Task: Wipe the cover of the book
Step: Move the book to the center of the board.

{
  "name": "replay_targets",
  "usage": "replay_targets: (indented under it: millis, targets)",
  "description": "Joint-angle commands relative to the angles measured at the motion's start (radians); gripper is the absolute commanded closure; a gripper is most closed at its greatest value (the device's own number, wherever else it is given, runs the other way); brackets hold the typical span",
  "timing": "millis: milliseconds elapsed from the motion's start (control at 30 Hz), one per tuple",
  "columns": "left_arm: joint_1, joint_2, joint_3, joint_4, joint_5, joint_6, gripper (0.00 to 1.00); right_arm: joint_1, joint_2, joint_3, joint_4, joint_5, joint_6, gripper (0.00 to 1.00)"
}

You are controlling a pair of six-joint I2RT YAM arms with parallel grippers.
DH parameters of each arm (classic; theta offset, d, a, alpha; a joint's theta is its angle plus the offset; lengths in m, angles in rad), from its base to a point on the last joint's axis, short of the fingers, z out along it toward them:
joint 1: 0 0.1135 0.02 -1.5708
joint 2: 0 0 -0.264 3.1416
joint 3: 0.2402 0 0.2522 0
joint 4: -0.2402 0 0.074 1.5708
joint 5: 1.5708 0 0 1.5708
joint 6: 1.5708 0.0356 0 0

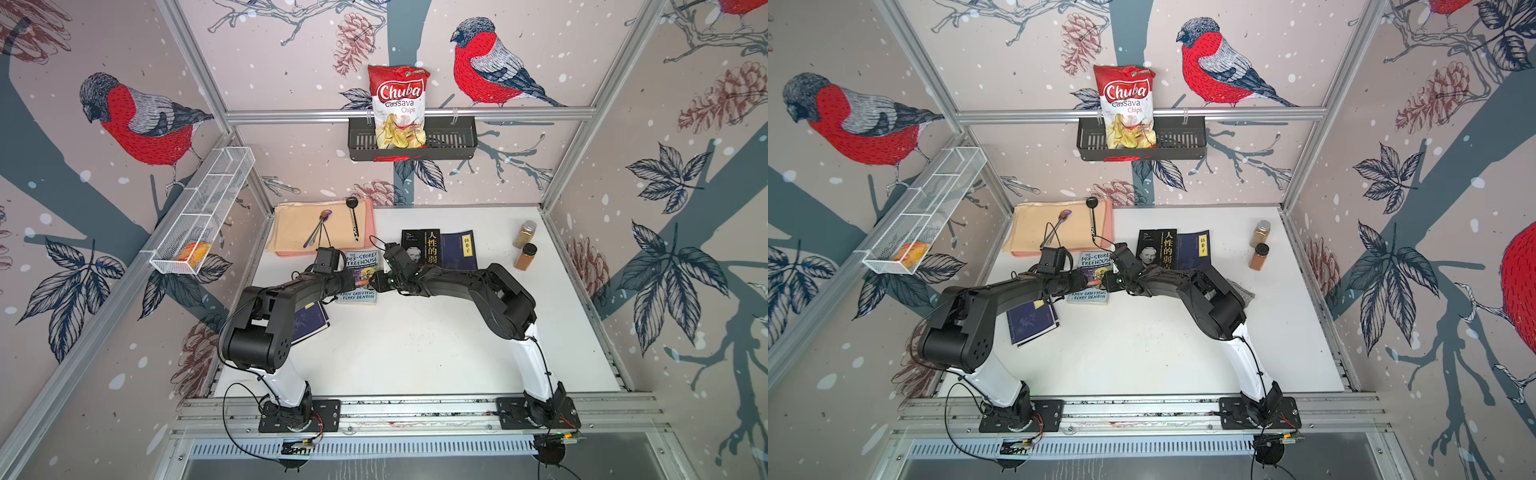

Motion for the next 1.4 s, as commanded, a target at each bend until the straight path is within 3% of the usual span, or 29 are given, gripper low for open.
replay_targets:
  millis: [0,467,633,767,967,1133,1233,1367]
  targets:
    - [-0.048,-0.046,-0.032,-0.02,0.043,-0.047,0.49,0.022,-0.024,-0.048,-0.062,0.011,-0.025,0.67]
    - [-0.466,-0.445,-0.425,0.042,-0.091,-0.343,0.49,0.215,-0.47,-0.654,0.023,0.172,0.119,0.63]
    - [-0.482,-0.573,-0.435,-0.051,-0.107,-0.347,0.48,0.191,-0.626,-0.679,-0.134,0.306,0.093,0.44]
    - [-0.482,-0.602,-0.389,-0.1,-0.104,-0.294,0.38,0.087,-0.753,-0.64,-0.308,0.433,0.037,0.34]
    - [-0.47,-0.515,-0.324,-0.069,-0.125,-0.189,0.2,-0.199,-0.898,-0.685,-0.379,0.456,-0.036,0.17]
    - [-0.456,-0.379,-0.218,-0.069,-0.097,-0.111,0.17,-0.409,-0.93,-0.738,-0.396,0.483,-0.049,0.15]
    - [-0.446,-0.321,-0.176,-0.052,-0.07,-0.082,0.17,-0.481,-0.883,-0.733,-0.385,0.446,-0.053,0.12]
    - [-0.425,-0.296,-0.153,-0.035,-0.035,-0.06,0.17,-0.525,-0.825,-0.726,-0.409,0.502,-0.043,0.09]
